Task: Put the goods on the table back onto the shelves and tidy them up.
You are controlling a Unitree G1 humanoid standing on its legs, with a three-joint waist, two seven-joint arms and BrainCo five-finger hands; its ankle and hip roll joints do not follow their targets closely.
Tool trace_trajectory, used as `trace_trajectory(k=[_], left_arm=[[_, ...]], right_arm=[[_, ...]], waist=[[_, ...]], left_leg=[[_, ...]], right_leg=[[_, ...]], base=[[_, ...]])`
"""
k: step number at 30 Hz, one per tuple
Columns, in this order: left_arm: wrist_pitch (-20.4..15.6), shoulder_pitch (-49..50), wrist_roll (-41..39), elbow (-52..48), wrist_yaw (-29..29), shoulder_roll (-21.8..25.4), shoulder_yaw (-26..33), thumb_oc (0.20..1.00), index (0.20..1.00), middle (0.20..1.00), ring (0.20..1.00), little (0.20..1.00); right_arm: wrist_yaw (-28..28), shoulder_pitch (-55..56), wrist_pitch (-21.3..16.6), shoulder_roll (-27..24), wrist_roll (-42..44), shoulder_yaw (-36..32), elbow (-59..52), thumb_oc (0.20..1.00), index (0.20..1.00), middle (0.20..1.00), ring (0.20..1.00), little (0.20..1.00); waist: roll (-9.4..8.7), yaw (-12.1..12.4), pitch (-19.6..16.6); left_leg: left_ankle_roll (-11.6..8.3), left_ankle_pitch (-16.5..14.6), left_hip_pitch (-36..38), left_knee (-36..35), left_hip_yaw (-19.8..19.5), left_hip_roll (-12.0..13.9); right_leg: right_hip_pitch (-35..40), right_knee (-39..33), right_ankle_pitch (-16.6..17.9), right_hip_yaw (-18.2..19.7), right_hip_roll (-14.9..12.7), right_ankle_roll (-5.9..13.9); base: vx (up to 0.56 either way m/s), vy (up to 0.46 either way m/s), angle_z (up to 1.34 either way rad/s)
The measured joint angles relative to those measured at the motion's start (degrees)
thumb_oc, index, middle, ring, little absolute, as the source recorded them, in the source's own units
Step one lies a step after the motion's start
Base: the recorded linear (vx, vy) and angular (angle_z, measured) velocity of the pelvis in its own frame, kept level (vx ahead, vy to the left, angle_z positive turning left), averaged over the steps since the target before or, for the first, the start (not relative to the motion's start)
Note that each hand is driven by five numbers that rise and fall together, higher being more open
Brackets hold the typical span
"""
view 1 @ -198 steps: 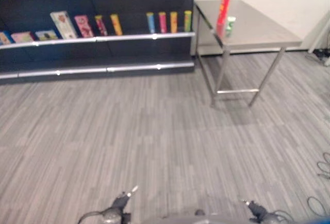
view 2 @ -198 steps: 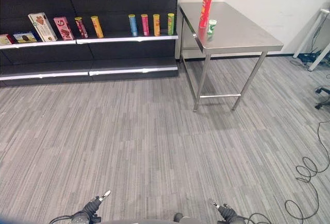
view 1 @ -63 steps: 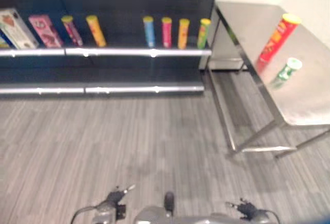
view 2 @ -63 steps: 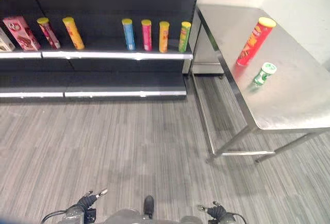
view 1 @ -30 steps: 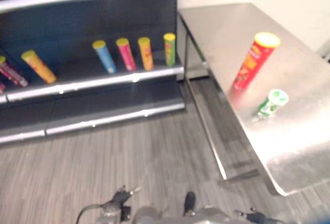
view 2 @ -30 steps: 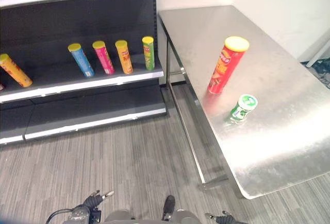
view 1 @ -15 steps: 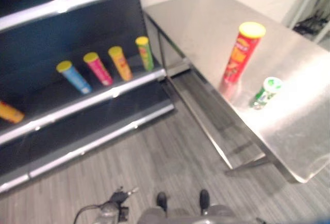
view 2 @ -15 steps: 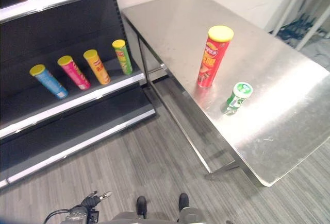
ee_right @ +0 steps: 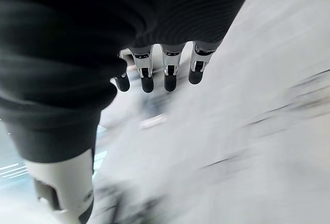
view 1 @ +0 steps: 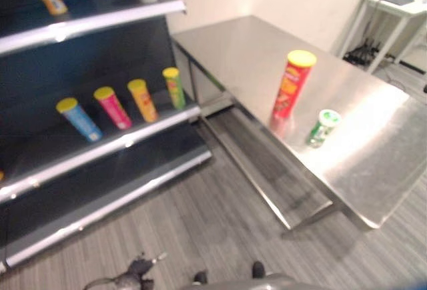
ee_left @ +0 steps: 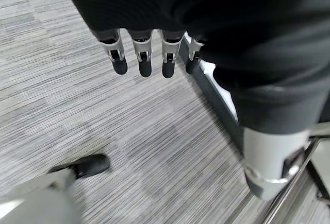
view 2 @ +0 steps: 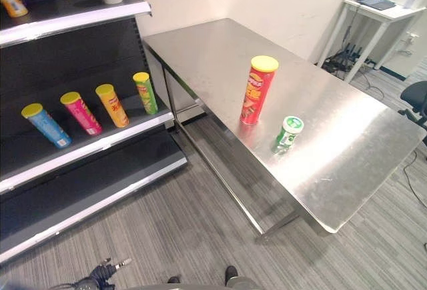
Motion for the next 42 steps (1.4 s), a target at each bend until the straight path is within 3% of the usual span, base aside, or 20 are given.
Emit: trace_trajectory(k=[2,3,12,19,24,32,34,42], left_arm=[[-0.05,0.95,0.46,-0.65,-0.12,-0.46,0.05,1.000,1.000,1.000,1.000,1.000],[-0.02,1.77,1.11,-1.07,-0.39,-0.69,0.01,1.000,1.000,1.000,1.000,1.000],[-0.14,3.85,2.03,-2.79,-2.13,-1.39,0.08,1.000,1.000,1.000,1.000,1.000],[-0.34,4.44,2.03,-4.24,-3.43,-1.65,0.10,1.000,1.000,1.000,1.000,1.000],[-0.63,4.39,2.01,-4.54,-3.96,-1.67,0.02,1.000,1.000,1.000,1.000,1.000],[-1.25,4.14,1.99,-4.52,-3.93,-1.70,0.03,1.000,1.000,1.000,1.000,1.000],[-1.31,4.02,1.99,-4.53,-3.84,-1.69,0.05,1.000,1.000,1.000,1.000,1.000],[-1.38,4.02,1.97,-4.57,-2.90,-1.69,0.07,1.000,1.000,1.000,1.000,1.000]], right_arm=[[-0.74,-1.35,-0.01,-0.20,-0.94,1.07,-8.26,1.000,1.000,1.000,1.000,1.000],[-0.61,-1.58,-1.92,-0.22,-1.97,2.92,-14.59,1.000,1.000,1.000,1.000,1.000],[8.87,-4.66,-3.97,-0.43,-8.86,16.97,-30.44,1.000,1.000,1.000,1.000,1.000],[16.64,-4.92,-3.83,-0.44,-8.51,23.01,-32.94,1.000,1.000,1.000,1.000,1.000],[19.18,-8.87,-3.73,-0.99,-8.49,29.75,-30.63,1.000,1.000,1.000,1.000,1.000],[18.96,-13.68,-3.71,-1.58,-8.55,32.15,-25.25,1.000,1.000,1.000,1.000,1.000],[16.75,-15.68,-3.71,-1.56,-8.68,32.53,-22.58,1.000,1.000,1.000,1.000,1.000],[14.66,-17.51,-3.74,-1.41,-9.14,32.56,-22.83,1.000,1.000,1.000,1.000,1.000]], waist=[[0.39,0.68,-0.20],[0.86,0.56,-0.16],[1.05,3.29,-0.10],[1.44,3.38,0.68],[1.94,3.60,1.02],[2.16,5.18,2.19],[2.31,5.81,2.78],[2.67,6.60,3.05]], left_leg=[[-0.06,0.04,0.09,0.00,0.08,0.14],[-0.21,0.14,0.10,0.00,-0.04,0.19],[-0.25,0.71,-0.07,0.03,-0.41,0.15],[-0.18,1.03,-0.41,0.03,-1.66,0.24],[-0.23,1.04,-0.48,0.01,-1.79,0.24],[-0.62,1.33,-1.62,0.03,-3.39,0.24],[-0.53,1.56,-1.74,0.36,-4.45,0.20],[-0.84,2.04,-2.86,0.36,-7.13,0.14]], right_leg=[[0.06,0.00,0.00,0.04,0.17,-0.05],[0.23,0.00,0.00,-0.12,0.19,-0.08],[0.48,-0.02,-0.03,-0.78,0.07,-0.05],[0.93,-0.02,-0.02,-2.09,0.14,-0.06],[0.93,-0.02,-0.36,-2.18,0.14,0.14],[0.72,-0.02,-0.63,-4.01,0.17,0.02],[0.98,-0.02,-0.72,-5.00,0.15,-0.14],[1.33,-0.02,-0.95,-8.01,0.21,-0.50]], base=[[0.00,0.000,0.00],[0.00,0.000,0.00],[0.00,-0.011,0.03],[0.00,-0.025,0.08],[0.00,0.000,0.00],[0.01,-0.044,0.12],[0.01,-0.044,0.19],[0.01,-0.039,0.20]])
